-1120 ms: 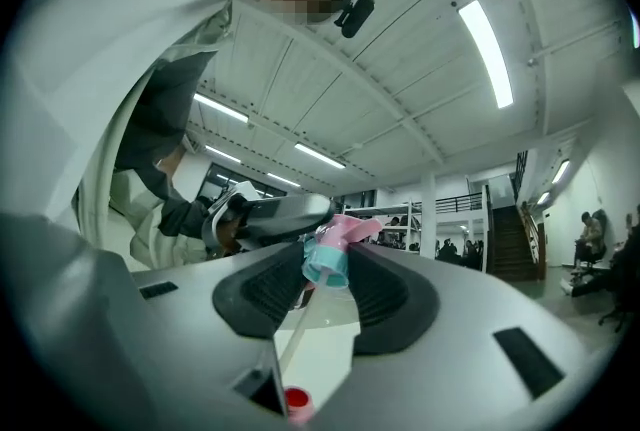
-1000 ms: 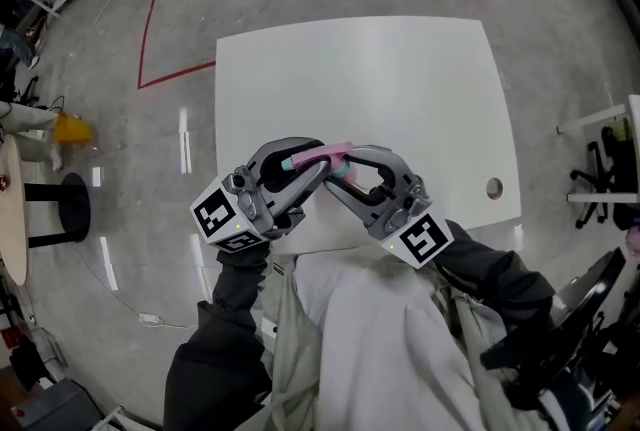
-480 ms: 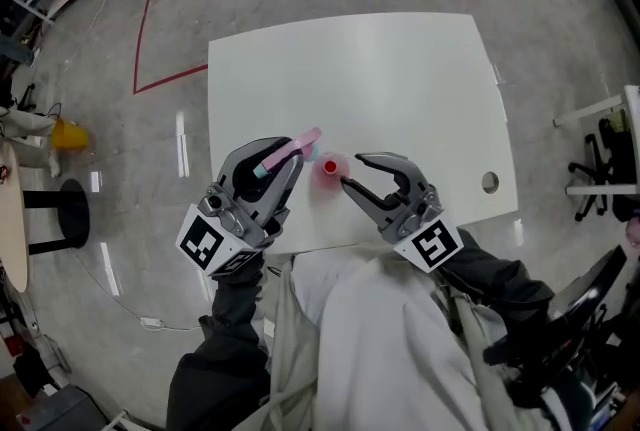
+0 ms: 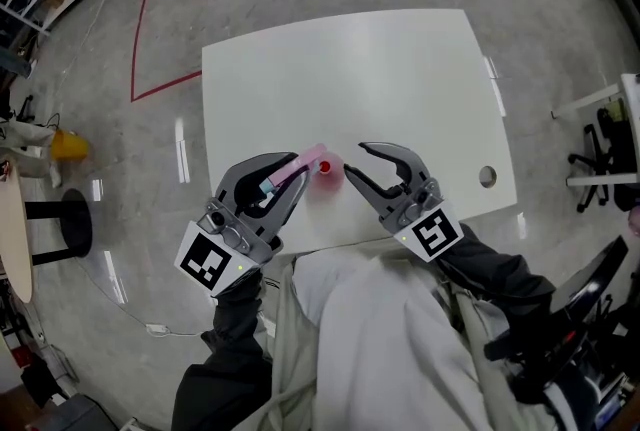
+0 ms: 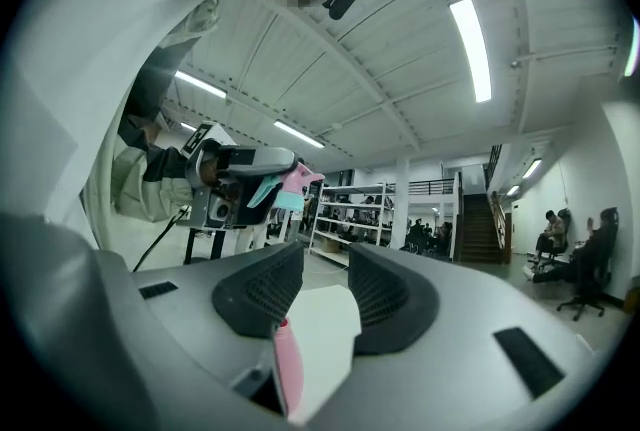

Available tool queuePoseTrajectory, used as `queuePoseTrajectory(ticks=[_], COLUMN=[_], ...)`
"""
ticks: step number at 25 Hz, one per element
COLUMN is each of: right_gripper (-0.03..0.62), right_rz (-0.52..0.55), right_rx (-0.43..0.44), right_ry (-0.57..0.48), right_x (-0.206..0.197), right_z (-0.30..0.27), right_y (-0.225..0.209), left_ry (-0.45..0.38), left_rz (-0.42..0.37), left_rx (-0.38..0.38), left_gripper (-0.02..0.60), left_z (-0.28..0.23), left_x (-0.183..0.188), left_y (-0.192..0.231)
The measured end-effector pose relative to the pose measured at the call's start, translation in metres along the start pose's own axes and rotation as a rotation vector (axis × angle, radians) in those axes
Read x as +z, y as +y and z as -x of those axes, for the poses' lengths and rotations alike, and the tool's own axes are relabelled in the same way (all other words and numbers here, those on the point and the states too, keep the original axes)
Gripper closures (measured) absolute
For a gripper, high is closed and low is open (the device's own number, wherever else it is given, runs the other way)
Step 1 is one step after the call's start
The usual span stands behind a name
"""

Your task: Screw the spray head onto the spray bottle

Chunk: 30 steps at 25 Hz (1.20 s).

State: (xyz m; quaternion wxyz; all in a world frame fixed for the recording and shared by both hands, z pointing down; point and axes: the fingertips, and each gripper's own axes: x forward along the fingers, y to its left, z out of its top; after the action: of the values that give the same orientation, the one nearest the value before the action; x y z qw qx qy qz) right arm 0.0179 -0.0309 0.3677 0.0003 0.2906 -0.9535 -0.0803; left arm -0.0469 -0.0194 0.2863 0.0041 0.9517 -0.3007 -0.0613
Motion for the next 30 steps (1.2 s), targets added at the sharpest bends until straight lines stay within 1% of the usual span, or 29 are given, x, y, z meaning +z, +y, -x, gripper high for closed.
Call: queuePoseTrajectory(ticks=[3,5,7,10,11,13,14,16,18,21,23,25,26,28,30], right_gripper=[0.461,0.461,0.461,0.461,0.461,0.457,0.457,0.457,0.457,0.451,0.451,0.451,0.45,0.444,0.441], right_rz=[0.01,-0.009,-0.019,0.004,-0.025,-0.096,-0.098,-0.07,-0.052,-0.039,-0.024,-0.006,-0.001,-0.01,-0.008], right_rx=[0.025,0.054,0.109,0.224,0.243,0.252,0.259,0.275,0.287,0.291,0.298,0.304,0.304,0.298,0.304], right_ry=[0.029,0.047,0.062,0.096,0.103,0.111,0.125,0.166,0.19,0.185,0.185,0.187,0.185,0.172,0.162], right_x=[-0.006,-0.011,-0.015,-0.022,-0.025,-0.031,-0.035,-0.043,-0.049,-0.048,-0.048,-0.048,-0.047,-0.041,-0.034], right_z=[-0.007,-0.012,-0.015,-0.015,-0.013,-0.012,-0.012,-0.012,-0.014,-0.018,-0.018,-0.016,-0.015,-0.013,-0.013], right_y=[0.004,0.009,0.017,0.029,0.03,0.028,0.026,0.024,0.024,0.026,0.027,0.027,0.026,0.022,0.019], left_ry=[0.046,0.086,0.114,0.116,0.119,0.13,0.138,0.154,0.148,0.122,0.121,0.126,0.13,0.153,0.179], left_rz=[-0.005,-0.023,-0.025,0.003,0.011,0.021,0.022,0.024,0.032,0.046,0.043,0.036,0.032,0.022,0.012], left_rx=[-0.021,-0.03,-0.036,-0.054,-0.06,-0.069,-0.071,-0.069,-0.064,-0.037,-0.027,-0.019,-0.009,0.019,0.044], left_gripper=[0.511,0.511,0.511,0.511,0.511,0.511,0.511,0.511,0.511,0.508,0.503,0.437,0.423,0.366,0.359], left_z=[-0.007,-0.012,-0.015,-0.014,-0.013,-0.012,-0.012,-0.014,-0.018,-0.018,-0.017,-0.012,-0.008,0.001,0.008], left_x=[-0.015,-0.029,-0.044,-0.067,-0.075,-0.091,-0.098,-0.11,-0.117,-0.119,-0.119,-0.118,-0.118,-0.121,-0.127], left_y=[-0.001,-0.002,-0.003,-0.005,-0.007,-0.009,-0.009,-0.007,-0.004,-0.001,-0.002,-0.005,-0.006,-0.006,-0.005])
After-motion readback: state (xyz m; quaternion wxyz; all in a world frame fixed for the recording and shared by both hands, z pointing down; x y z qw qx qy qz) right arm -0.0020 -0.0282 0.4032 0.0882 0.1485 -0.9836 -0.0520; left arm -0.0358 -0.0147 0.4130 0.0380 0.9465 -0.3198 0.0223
